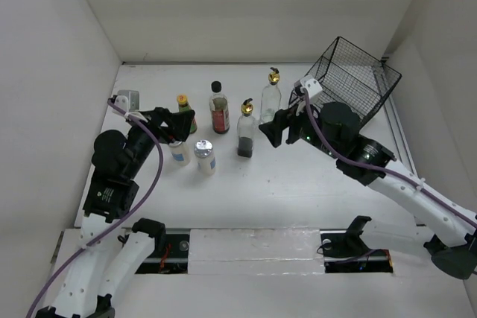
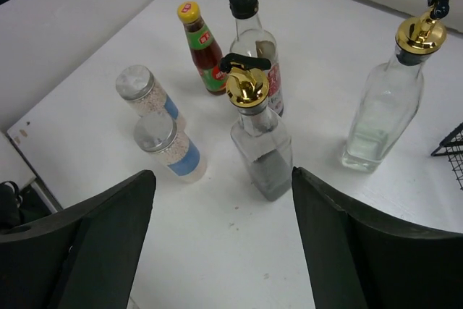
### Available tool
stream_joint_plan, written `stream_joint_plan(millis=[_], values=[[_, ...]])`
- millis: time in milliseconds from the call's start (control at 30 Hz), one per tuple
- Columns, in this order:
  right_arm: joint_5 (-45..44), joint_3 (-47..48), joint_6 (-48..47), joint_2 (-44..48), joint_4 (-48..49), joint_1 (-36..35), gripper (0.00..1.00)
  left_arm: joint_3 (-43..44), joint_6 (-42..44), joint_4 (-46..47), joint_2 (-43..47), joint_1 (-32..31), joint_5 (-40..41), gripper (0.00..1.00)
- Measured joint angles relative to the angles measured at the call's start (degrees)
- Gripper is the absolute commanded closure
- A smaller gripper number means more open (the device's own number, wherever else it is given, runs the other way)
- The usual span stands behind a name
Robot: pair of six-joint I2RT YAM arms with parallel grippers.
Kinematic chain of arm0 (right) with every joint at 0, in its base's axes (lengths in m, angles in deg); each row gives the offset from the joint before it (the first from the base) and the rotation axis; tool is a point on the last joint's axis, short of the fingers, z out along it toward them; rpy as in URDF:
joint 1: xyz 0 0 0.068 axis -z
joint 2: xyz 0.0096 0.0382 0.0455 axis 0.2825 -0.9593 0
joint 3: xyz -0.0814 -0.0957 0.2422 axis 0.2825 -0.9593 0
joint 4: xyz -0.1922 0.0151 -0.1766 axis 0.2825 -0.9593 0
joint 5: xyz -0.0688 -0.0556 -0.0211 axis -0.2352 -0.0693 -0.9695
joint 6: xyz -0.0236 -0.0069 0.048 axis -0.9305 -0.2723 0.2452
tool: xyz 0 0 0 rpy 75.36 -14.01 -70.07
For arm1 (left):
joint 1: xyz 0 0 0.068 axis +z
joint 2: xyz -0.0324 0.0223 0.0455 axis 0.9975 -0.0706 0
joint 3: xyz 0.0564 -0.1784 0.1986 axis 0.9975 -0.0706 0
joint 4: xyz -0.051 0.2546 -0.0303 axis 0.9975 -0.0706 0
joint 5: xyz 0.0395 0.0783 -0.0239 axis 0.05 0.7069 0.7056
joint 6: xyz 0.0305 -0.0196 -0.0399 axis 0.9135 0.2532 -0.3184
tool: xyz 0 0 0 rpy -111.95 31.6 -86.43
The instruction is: Organize the condiment bottles
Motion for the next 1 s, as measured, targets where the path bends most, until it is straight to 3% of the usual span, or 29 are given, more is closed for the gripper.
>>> stream_joint_plan(millis=[67, 133, 167, 200, 233, 300, 333, 433, 467, 500, 667, 1000], values=[[-0.28, -1.16, -0.09, 0.96, 0.39, -0.11, 0.29, 0.00, 0.04, 0.37, 0.04, 0.00, -0.44, 0.18], [-0.55, -2.12, -0.22, 1.11, 0.79, -0.17, 0.68, -0.63, 0.28, 1.40, 0.55, 0.00, -0.79, 0.31], [-0.66, -2.58, -0.20, 1.05, 0.81, -0.35, 0.80, -1.27, 0.39, 1.97, 1.11, 0.00, -0.87, 0.49], [-0.83, -2.91, 0.35, 0.94, 0.70, -0.50, 0.91, -1.86, 0.20, 2.34, 1.53, 0.00, -0.90, 0.61], [-0.83, -3.04, 0.04, 0.79, 0.74, -0.55, 0.93, -2.45, 0.39, 2.54, 1.95, 0.00, -0.96, 0.70], [-1.03, -3.13, 0.35, 0.66, 0.79, -0.72, 0.90, -3.17, 0.90, 3.06, 2.08, 0.00, -1.07, 0.86], [-1.11, -3.13, 0.33, 0.66, 0.81, -0.81, 0.73, -3.34, 1.18, 3.19, 1.99, 0.00, -1.09, 0.86], [-1.62, -3.13, 0.59, 0.46, 0.83, -1.01, 0.35, -3.72, 1.51, 3.21, 1.97, 0.37, -1.09, 0.67], [-1.81, -3.13, 0.63, 0.22, 0.85, -1.16, 0.31, -3.72, 1.64, 3.34, 1.97, 0.39, -1.07, 0.51], [-2.10, -3.13, 0.59, -0.17, 0.94, -1.31, 0.27, -3.76, 1.79, 3.52, 1.97, 0.42, -1.05, 0.48], [-2.58, -3.17, 0.52, -4.48, 2.38, -2.05, 0.21, -3.98, 1.66, 3.65, 1.97, 0.61, -1.05, 0.46], [-8.13, 1.53, -0.96, -19.56, 6.99, -2.43, 0.23, -3.98, 1.66, 3.69, 1.97, 0.66, -1.07, 0.46]])
